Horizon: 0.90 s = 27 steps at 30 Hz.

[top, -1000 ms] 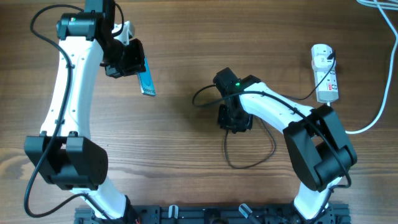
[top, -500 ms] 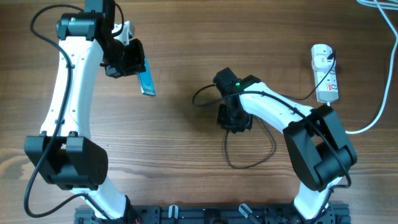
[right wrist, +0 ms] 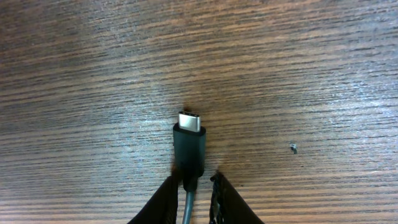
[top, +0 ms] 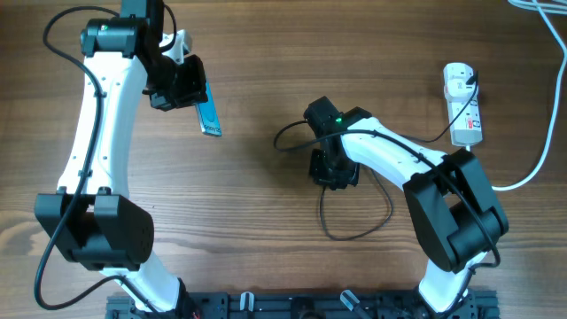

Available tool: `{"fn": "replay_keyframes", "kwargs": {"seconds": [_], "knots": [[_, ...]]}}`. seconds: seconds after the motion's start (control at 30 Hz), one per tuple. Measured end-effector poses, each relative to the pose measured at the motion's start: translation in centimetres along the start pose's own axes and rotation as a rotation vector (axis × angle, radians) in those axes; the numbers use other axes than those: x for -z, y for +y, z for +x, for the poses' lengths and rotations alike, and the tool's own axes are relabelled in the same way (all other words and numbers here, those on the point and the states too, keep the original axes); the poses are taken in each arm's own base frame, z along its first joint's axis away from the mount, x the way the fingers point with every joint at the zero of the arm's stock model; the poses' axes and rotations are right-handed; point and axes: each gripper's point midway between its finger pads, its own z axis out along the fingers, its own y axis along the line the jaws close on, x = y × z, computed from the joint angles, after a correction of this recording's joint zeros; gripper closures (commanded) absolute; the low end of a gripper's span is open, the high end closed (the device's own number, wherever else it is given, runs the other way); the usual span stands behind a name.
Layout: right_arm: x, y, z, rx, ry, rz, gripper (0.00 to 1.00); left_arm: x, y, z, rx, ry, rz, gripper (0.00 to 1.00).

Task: Plug charger to phone and switch on socket
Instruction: 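Lift the USB-C plug upright with the right gripper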

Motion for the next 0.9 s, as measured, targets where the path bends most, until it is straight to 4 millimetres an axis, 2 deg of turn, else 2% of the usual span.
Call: {"fn": "replay_keyframes", "kwargs": {"seconds": [0.13, 0.43, 0.5, 0.63, 0.73, 0.9], "knots": [[0.00, 0.00, 0.00, 0.000, 0.000, 0.000, 0.85, 0.00, 0.00, 0.00, 0.000, 0.000, 0.000, 0.96], [-0.03, 0.05, 0.04, 0.000, 0.002, -0.003, 0.85, 0.00, 0.00, -0.01, 0.000, 0.000, 0.000, 0.96], [-0.03, 0.05, 0.05, 0.000, 0.002, -0.003, 0.83, 0.00, 0.00, 0.00, 0.000, 0.000, 0.000, 0.96], [-0.03, 0.14, 0.16, 0.001, 0.008, -0.008, 0.74, 0.00, 0.00, 0.00, 0.000, 0.000, 0.000, 0.96], [-0.03, 0.22, 0.28, 0.001, 0.014, -0.012, 0.80, 0.00, 0.00, 0.00, 0.000, 0.000, 0.000, 0.96], [-0.07, -0.06, 0.60, -0.002, 0.026, -0.002, 0.82, 0.00, 0.00, -0.01, 0.000, 0.000, 0.000, 0.96]]}}
